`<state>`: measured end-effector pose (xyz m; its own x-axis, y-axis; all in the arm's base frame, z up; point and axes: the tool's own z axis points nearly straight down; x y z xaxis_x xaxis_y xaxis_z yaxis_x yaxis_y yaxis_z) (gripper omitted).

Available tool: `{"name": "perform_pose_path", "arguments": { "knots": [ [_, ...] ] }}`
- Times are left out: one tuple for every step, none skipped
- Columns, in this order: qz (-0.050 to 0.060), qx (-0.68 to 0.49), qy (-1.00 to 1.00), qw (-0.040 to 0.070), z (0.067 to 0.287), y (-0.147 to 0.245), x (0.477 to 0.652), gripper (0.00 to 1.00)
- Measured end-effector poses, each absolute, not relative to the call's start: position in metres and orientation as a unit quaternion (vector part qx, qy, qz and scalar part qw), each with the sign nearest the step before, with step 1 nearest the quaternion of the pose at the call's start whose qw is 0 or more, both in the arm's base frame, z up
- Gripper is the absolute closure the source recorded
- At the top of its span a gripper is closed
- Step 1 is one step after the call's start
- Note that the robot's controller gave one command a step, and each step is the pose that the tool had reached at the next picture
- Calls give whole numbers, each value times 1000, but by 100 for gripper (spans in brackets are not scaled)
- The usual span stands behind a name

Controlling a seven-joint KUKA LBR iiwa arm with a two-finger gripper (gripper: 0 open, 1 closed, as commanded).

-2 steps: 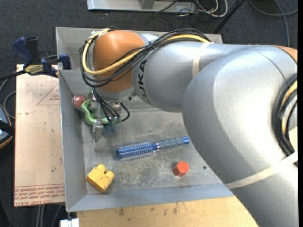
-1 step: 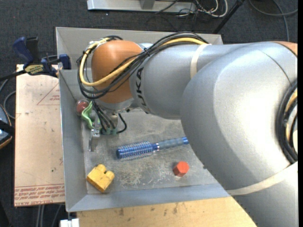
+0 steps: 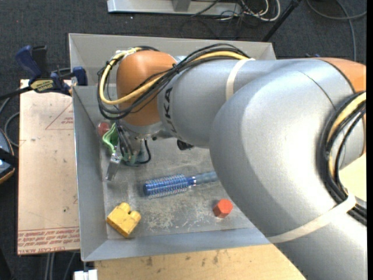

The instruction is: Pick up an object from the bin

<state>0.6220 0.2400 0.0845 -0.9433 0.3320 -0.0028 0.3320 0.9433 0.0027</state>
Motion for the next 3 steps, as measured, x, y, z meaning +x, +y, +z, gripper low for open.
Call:
{"name": "perform_pose_path", "arguments": {
  "knots": [
    [2,320,947,4,77,244,618,0],
    [7,321,947,6,79,247,620,100],
    [2,319,948,1,96,247,620,100]
  ]
}}
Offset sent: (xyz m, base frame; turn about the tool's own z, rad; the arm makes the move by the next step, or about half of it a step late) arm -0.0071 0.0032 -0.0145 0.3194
